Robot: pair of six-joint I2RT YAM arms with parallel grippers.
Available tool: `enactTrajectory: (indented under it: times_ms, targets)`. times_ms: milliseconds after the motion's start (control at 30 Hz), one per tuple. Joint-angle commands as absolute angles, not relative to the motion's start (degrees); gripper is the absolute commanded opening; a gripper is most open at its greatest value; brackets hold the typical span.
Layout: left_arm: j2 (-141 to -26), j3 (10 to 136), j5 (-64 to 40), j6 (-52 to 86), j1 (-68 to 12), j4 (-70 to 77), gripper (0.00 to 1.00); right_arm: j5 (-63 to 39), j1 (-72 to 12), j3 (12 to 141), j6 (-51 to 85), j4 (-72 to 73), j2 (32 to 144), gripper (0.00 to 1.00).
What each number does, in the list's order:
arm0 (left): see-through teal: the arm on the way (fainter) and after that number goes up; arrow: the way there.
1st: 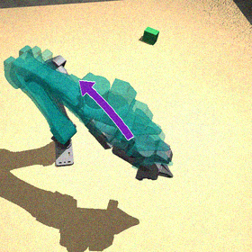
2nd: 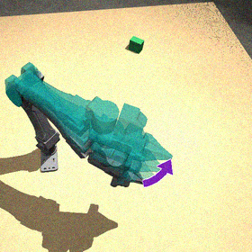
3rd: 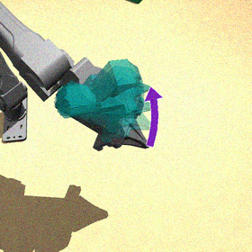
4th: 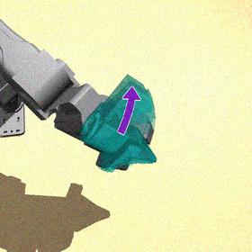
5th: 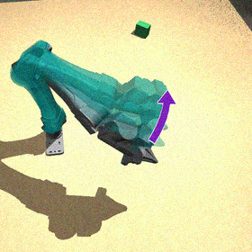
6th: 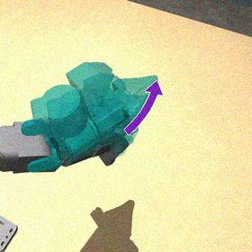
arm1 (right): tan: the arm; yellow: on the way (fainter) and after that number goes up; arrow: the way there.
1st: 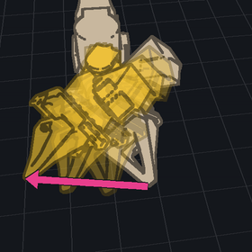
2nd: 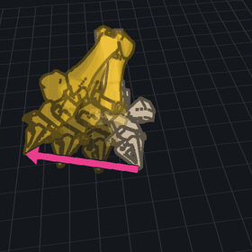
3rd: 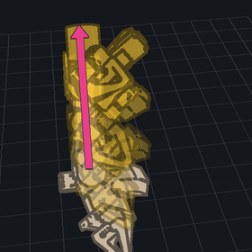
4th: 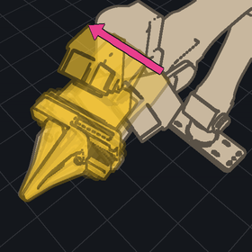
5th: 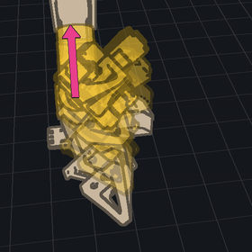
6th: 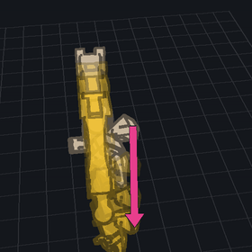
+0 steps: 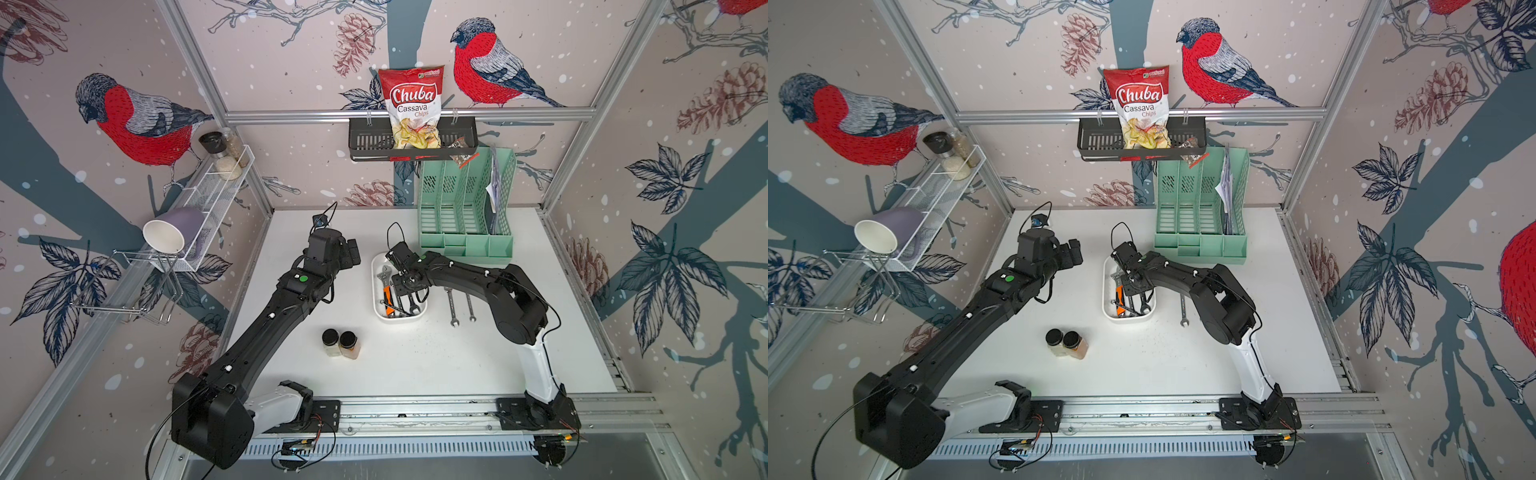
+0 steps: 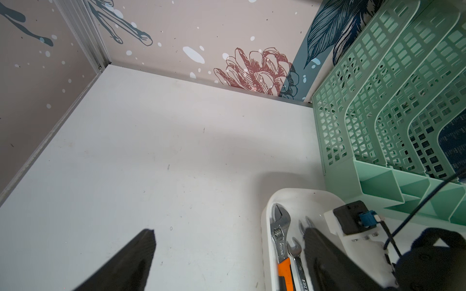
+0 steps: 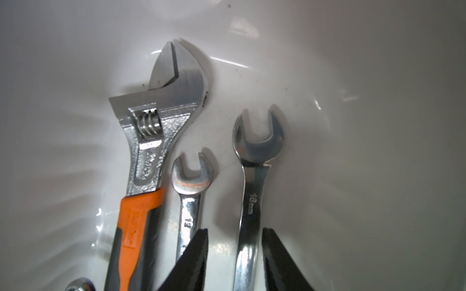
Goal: Take out the wrench from the storage box
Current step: Pick up the wrench from the storage box.
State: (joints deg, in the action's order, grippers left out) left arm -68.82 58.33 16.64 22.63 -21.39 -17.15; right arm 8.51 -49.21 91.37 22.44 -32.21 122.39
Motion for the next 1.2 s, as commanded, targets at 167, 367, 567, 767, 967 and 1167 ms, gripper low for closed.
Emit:
enactTrajectory:
  times_ms: [167,367,567,767,967,1167]
  targets:
    - [-68.78,58.27,16.36,23.14,-21.18,-16.95,0.95,12.46,-49.30,92.92,25.58,-36.32,123.77,0.40]
    - [-68.74,58.27,16.04,23.09,-21.11,-16.86,0.95,11.89,-49.23,94.49,26.87,-37.09,125.41,0.40]
    - [-68.72,58.25,16.08,23.03,-21.09,-16.81,0.95,11.48,-49.11,94.18,27.58,-37.05,125.60,0.36]
    - [-68.66,58.23,16.25,22.96,-21.00,-16.86,0.95,10.12,-48.68,92.17,28.30,-35.98,125.84,0.28]
    - [-68.40,58.16,16.52,22.90,-21.01,-16.84,0.95,9.43,-48.25,90.40,28.63,-34.91,126.26,0.21]
    - [-68.42,58.18,16.61,22.86,-21.05,-16.79,0.95,10.08,-48.07,90.59,28.39,-34.47,126.83,0.17]
